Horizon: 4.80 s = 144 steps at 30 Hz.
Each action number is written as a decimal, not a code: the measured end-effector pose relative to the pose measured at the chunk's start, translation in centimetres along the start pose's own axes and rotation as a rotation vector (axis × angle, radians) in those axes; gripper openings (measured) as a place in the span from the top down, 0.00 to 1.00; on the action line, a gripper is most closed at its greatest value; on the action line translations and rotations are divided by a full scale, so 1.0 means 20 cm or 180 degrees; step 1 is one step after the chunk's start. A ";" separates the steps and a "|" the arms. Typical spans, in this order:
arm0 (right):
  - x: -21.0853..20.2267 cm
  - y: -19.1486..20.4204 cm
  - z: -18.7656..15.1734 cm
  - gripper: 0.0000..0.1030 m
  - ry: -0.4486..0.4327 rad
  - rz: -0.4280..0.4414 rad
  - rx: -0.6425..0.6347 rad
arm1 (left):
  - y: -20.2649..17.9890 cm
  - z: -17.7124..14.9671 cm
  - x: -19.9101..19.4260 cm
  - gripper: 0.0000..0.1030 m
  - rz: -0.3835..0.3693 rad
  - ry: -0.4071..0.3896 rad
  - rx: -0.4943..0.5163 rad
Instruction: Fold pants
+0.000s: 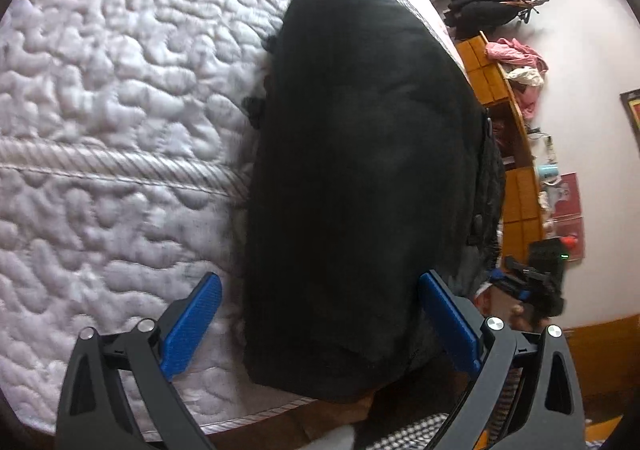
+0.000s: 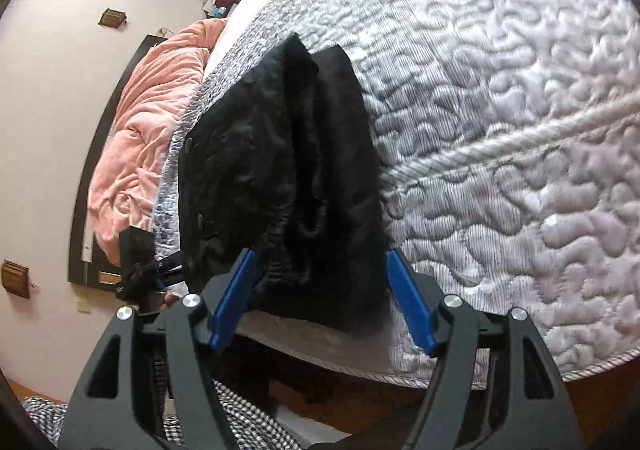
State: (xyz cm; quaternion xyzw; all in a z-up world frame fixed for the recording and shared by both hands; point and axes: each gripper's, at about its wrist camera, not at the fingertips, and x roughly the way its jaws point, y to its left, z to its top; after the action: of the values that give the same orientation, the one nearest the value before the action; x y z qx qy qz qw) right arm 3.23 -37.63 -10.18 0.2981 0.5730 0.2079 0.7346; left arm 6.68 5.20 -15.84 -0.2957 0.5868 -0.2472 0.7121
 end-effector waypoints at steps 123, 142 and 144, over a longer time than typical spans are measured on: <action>0.03 0.73 0.20 0.08 -0.1084 -0.2301 -0.0864 | -0.58 0.03 -0.45 0.04 0.2291 -0.1726 0.0831; -0.01 0.90 0.07 0.08 -0.1057 -0.2222 -0.0978 | -0.74 -0.10 -0.62 0.04 0.2089 -0.1907 0.0887; 0.01 0.91 0.06 0.08 -0.1025 -0.2230 -0.0976 | -0.75 -0.11 -0.62 0.04 0.2106 -0.1886 0.0898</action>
State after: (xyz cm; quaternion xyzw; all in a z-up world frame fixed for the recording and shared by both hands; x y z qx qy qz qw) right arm 5.19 -24.40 2.24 0.0009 0.4800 -0.0209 0.8770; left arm 2.05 3.04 2.96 -0.0507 0.3816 0.0110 0.9229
